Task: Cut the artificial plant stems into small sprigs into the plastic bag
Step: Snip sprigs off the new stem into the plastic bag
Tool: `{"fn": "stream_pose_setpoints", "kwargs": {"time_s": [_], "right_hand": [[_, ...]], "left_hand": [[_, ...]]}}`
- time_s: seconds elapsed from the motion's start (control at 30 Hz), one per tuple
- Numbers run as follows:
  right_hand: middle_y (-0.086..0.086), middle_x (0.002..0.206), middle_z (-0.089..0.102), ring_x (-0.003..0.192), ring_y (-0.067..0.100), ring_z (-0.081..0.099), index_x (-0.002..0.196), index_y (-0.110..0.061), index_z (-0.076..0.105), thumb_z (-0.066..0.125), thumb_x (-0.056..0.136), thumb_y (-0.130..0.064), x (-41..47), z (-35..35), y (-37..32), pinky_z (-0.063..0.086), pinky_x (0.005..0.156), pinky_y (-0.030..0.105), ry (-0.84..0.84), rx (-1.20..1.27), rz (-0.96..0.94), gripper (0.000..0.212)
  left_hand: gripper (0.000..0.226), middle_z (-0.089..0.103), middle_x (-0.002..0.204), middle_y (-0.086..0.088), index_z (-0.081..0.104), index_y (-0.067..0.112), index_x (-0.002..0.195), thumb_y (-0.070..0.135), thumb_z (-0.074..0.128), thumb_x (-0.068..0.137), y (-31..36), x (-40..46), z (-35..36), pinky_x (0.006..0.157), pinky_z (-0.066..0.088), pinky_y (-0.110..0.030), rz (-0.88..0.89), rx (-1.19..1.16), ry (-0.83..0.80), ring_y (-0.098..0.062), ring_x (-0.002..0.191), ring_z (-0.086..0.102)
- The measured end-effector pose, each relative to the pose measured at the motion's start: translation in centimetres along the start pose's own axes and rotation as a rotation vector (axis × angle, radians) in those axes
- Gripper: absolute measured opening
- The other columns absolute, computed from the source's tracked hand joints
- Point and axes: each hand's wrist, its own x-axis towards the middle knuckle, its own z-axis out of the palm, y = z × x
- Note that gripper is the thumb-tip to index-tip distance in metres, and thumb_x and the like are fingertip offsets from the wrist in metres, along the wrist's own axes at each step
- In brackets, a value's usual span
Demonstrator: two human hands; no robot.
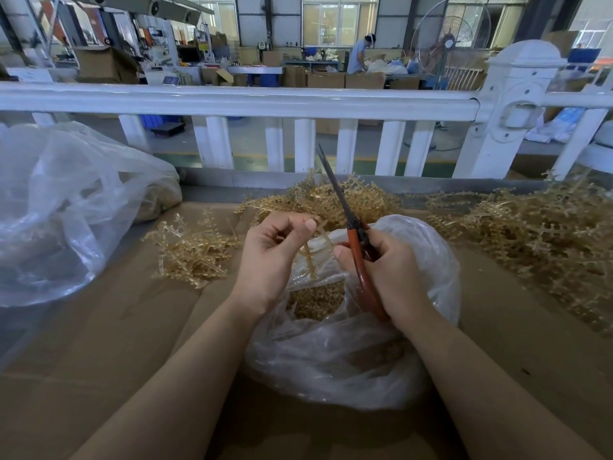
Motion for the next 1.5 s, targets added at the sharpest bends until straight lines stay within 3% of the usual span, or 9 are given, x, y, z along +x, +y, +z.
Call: {"fn": "stream_pose_setpoints", "kwargs": {"time_s": [0.17,0.37,0.5,0.67,0.87,1.03,1.13,1.23,1.5], "right_hand": [[0.001,0.082,0.075,0.073,0.010,0.070,0.084,-0.026,0.071,0.077,0.086,-0.015,-0.3,0.4,-0.3,0.054,0.063,0.014,-0.050,0.027,0.014,0.013],[0.007,0.081,0.074,0.045,0.002,0.056,0.088,-0.013,0.068,0.067,0.092,-0.005,0.1,-0.6,-0.9,0.042,0.044,0.011,-0.013,0.414,0.171,0.009],[0.009,0.084,0.071,0.040,0.007,0.038,0.101,0.002,0.062,0.062,0.095,-0.005,0.4,-1.1,-0.4,0.032,0.039,0.018,-0.044,0.538,0.148,0.010],[0.003,0.079,0.072,0.039,0.006,0.036,0.108,0.009,0.060,0.058,0.097,-0.004,0.6,-1.2,-0.2,0.032,0.039,0.018,-0.065,0.585,0.122,0.016],[0.005,0.082,0.072,0.041,0.007,0.036,0.100,0.001,0.062,0.060,0.097,-0.006,0.4,-1.2,-0.1,0.032,0.040,0.018,-0.030,0.557,0.130,0.008],[0.006,0.081,0.071,0.040,0.007,0.035,0.096,-0.007,0.063,0.062,0.096,-0.008,0.4,-1.0,-0.2,0.029,0.039,0.020,0.005,0.549,0.140,0.002],[0.004,0.081,0.071,0.041,0.008,0.034,0.093,-0.008,0.064,0.061,0.097,-0.008,0.3,-0.9,-0.4,0.028,0.040,0.021,0.011,0.507,0.132,0.005],[0.005,0.082,0.071,0.042,0.009,0.034,0.093,-0.007,0.064,0.061,0.097,-0.007,0.3,-0.9,-0.5,0.027,0.040,0.022,0.008,0.494,0.125,0.005],[0.007,0.080,0.070,0.042,0.010,0.034,0.094,-0.008,0.066,0.063,0.095,-0.006,0.1,-0.9,-1.0,0.028,0.039,0.020,0.035,0.506,0.150,0.004]], "left_hand": [[0.006,0.065,0.093,-0.008,0.075,0.022,0.088,0.027,0.075,0.084,-0.1,0.0,0.0,0.084,0.049,-0.033,0.012,0.043,-0.035,-0.022,0.089,0.061],[0.055,0.058,0.111,0.000,0.058,0.019,0.121,0.045,0.074,0.075,-0.2,0.1,-0.2,0.083,0.049,-0.017,-0.160,-0.028,0.079,-0.010,0.099,0.059],[0.082,0.063,0.121,0.005,0.049,0.020,0.136,0.052,0.080,0.067,-0.4,0.1,-0.4,0.082,0.049,-0.019,-0.400,0.029,-0.075,-0.007,0.106,0.064],[0.045,0.068,0.080,-0.002,0.063,0.002,0.109,0.005,0.076,0.067,0.1,0.2,-0.1,0.058,0.052,-0.017,-0.382,-0.277,-0.119,-0.005,0.064,0.065],[0.007,0.065,0.071,0.000,0.063,0.014,0.079,0.012,0.070,0.076,0.5,0.3,-0.5,0.063,0.040,-0.021,-0.322,-0.316,-0.197,-0.009,0.062,0.050],[0.017,0.074,0.086,-0.008,0.058,0.011,0.086,0.027,0.063,0.083,0.6,-0.1,0.1,0.069,0.044,-0.027,-0.374,-0.288,-0.259,-0.016,0.070,0.064],[0.033,0.071,0.079,-0.005,0.053,0.006,0.096,0.015,0.078,0.075,0.6,-0.3,0.3,0.070,0.049,-0.026,-0.369,-0.193,-0.298,-0.016,0.070,0.064],[0.028,0.072,0.080,-0.009,0.061,0.013,0.081,0.001,0.081,0.066,0.5,-0.2,0.4,0.076,0.055,-0.034,-0.365,-0.217,-0.305,-0.020,0.075,0.068],[0.023,0.070,0.077,-0.005,0.069,0.005,0.087,0.000,0.078,0.067,0.7,-0.1,0.2,0.068,0.055,-0.024,-0.416,-0.240,-0.331,-0.016,0.068,0.066]]}}
